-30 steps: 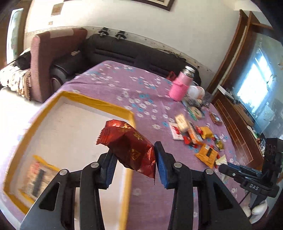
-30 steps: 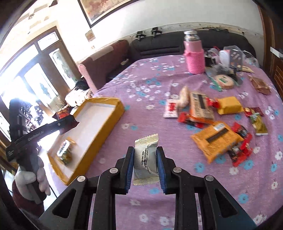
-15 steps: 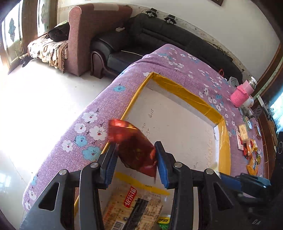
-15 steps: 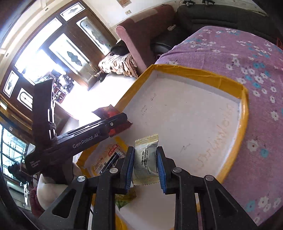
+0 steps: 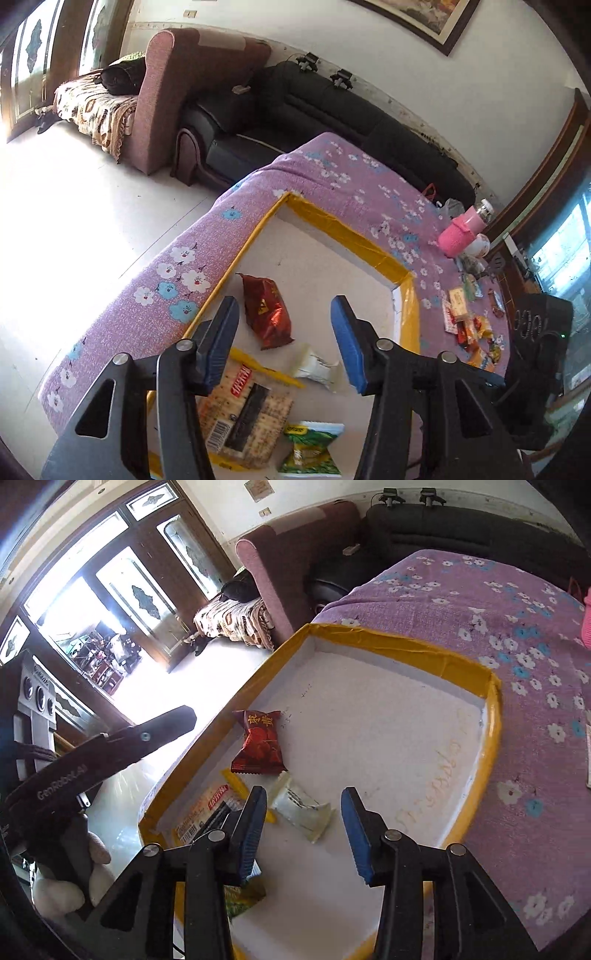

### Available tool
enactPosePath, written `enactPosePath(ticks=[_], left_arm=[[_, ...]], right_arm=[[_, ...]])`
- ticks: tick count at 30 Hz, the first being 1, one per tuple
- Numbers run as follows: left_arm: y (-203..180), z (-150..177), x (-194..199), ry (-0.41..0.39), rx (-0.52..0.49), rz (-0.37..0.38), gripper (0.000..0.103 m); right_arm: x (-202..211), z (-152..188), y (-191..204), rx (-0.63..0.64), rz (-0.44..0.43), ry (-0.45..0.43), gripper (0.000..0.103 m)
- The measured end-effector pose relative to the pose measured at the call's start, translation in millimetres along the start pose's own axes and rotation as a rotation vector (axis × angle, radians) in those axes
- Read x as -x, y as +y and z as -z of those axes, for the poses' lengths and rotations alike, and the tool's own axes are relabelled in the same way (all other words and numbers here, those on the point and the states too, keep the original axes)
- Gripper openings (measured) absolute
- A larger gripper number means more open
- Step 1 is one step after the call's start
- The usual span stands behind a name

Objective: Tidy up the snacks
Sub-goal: 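Carry both snacks over the yellow tray and release them inside, then grasp the wrapped cream cake with the right tool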

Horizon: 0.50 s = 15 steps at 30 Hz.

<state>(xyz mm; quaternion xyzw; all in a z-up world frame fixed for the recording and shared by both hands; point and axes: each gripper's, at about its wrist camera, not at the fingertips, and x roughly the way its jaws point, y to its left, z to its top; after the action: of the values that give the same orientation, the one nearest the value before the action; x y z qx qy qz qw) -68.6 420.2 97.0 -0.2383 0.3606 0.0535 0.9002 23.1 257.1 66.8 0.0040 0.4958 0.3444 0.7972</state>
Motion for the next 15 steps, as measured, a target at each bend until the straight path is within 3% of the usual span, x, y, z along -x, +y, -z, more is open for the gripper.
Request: enactPosePath(ticks=[4,8,11,15], left_arm=[[-31,18,34,-0.067,-0.008,0.093,0.066],[-73,42,43,-0.077,-0.039,0.204,0.071],[-100,62,35,-0.048,-0.047,0.266,0.071],[-134,89,16,0.022,-0.083,0.309,0.071]], right_arm=[[51,20,-43,-0.049,0.030,-0.063,0.044],[108,39,-104,-0.156,0.108,-0.151,0.045],[150,52,-159,-0.266,0.196,-0.210,0.047],[176,57,-215,-0.377,0.215,-0.241,0.048]])
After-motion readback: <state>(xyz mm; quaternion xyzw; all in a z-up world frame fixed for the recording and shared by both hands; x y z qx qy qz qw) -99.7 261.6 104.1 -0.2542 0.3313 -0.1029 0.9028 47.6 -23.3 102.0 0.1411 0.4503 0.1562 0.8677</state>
